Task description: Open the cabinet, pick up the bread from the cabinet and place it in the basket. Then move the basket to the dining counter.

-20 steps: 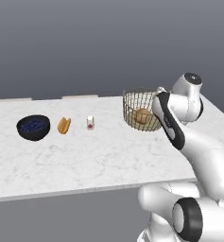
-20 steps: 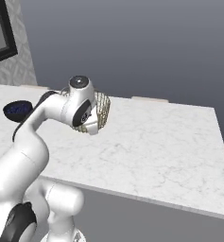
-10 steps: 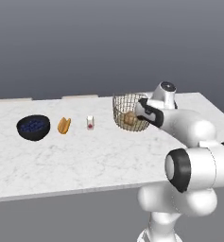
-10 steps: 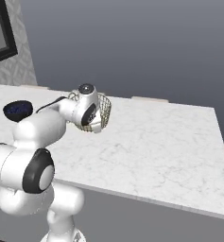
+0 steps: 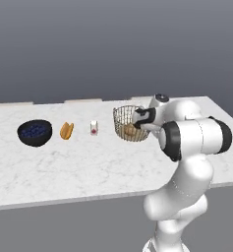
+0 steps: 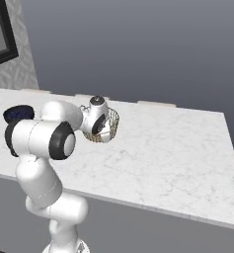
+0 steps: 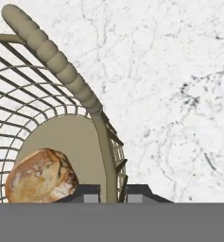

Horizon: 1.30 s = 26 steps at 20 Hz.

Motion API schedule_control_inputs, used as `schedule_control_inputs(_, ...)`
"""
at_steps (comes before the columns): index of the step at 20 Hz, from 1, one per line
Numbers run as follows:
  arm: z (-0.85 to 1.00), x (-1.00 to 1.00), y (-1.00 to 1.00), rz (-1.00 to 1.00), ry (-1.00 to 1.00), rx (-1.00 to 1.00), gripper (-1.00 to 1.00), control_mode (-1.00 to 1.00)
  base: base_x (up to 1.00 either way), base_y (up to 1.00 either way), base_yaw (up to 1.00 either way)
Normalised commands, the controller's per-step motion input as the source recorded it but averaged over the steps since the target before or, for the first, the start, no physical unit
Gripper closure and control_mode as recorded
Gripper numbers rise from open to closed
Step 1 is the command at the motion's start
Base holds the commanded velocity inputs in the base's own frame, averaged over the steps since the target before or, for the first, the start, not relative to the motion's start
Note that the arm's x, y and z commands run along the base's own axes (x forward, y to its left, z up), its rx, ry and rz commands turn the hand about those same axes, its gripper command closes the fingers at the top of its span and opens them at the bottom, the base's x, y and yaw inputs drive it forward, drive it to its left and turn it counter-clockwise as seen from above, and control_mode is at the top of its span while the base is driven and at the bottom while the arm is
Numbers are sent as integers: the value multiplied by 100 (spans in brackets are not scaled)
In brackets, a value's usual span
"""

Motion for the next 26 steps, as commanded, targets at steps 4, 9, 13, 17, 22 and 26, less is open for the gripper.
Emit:
schedule_control_inputs(4, -39, 26, 0, 0, 8, 0, 100, -100, 0, 0, 0)
schedule_control_inputs(9, -37, 22, 0, 0, 5, 0, 100, -100, 0, 0, 0)
schedule_control_inputs(13, -43, 27, 0, 0, 2, 0, 100, -100, 0, 0, 0)
schedule_control_inputs(17, -23, -1, -7, 0, 1, 0, -100, -100, 0, 0, 0)
schedule_control_inputs(22, -7, -12, -9, 0, 1, 0, -100, -100, 0, 0, 0)
schedule_control_inputs(26, 20, -11, 0, 1, 0, 2, -100, -100, 0, 0, 0)
